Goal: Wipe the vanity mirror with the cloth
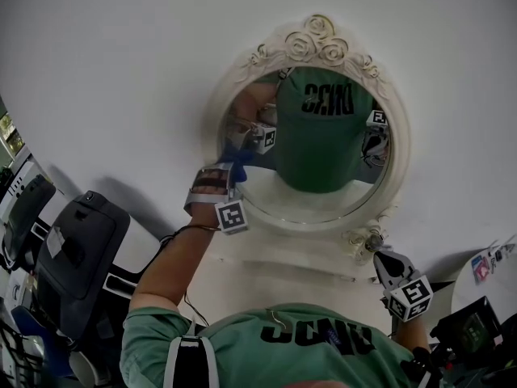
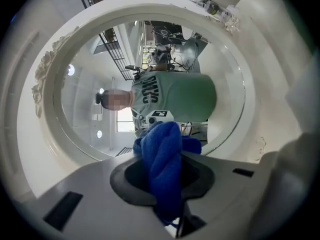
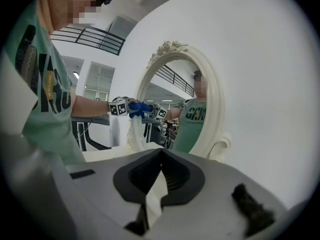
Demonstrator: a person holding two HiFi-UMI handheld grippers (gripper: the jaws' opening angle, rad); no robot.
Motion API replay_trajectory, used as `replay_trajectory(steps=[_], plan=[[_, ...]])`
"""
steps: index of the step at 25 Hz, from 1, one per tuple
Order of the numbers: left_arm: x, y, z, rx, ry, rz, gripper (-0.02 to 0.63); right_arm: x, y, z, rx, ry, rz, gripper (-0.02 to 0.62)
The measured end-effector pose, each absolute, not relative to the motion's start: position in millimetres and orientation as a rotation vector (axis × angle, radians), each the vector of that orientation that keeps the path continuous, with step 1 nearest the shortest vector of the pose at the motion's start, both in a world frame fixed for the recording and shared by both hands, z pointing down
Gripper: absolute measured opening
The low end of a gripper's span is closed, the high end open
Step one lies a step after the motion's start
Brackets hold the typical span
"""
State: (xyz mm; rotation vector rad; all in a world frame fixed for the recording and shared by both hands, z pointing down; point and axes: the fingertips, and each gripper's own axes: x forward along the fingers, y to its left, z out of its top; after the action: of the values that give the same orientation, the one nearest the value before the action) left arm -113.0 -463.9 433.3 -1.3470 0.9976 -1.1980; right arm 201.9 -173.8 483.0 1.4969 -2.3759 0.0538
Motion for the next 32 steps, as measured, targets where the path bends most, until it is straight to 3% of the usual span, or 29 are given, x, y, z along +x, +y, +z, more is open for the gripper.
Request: replay_trajectory(steps=[8,27,32], plan=[[-74,-451,425,-1.332,0.977,-1.169,0.094,202,-177,488,1.482,-2.383,0.059,0.012],[264,-337,419,-1.544,0.603,-0.661,0.095,254,-145,505,1.658,-2.329,0.123,0.012],[289,-330,426,-1.520,0.582,-0.671,0.095,267,-135,509,1.706,-2.311,0.146,0.012]])
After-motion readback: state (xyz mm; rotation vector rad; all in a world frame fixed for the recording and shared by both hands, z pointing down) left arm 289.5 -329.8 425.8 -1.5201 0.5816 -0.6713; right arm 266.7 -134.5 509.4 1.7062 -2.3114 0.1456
